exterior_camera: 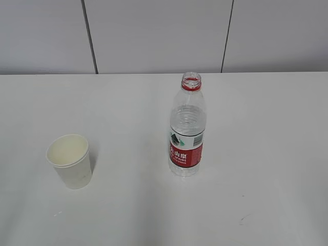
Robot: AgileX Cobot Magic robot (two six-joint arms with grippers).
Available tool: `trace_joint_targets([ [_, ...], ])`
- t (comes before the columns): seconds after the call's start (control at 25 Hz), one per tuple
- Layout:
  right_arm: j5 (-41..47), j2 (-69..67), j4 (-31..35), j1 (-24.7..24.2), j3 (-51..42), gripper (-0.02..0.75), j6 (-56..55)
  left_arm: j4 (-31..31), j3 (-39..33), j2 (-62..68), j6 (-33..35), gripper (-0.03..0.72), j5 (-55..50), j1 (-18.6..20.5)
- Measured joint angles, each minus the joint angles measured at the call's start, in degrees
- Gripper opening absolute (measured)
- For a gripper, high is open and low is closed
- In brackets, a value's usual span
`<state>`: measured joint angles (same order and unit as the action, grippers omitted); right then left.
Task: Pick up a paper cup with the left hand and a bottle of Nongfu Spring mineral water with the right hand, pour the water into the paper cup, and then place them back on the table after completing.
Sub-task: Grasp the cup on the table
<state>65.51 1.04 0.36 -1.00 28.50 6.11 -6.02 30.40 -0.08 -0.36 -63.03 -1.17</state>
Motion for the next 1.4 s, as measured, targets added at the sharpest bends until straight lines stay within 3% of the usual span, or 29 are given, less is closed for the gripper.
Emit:
trace_joint_targets([
  [1.4,0.0,0.0,-0.36,0.0,0.0,0.586,0.0,-0.18,0.0,0.0,0.0,0.563,0.0,0.0],
])
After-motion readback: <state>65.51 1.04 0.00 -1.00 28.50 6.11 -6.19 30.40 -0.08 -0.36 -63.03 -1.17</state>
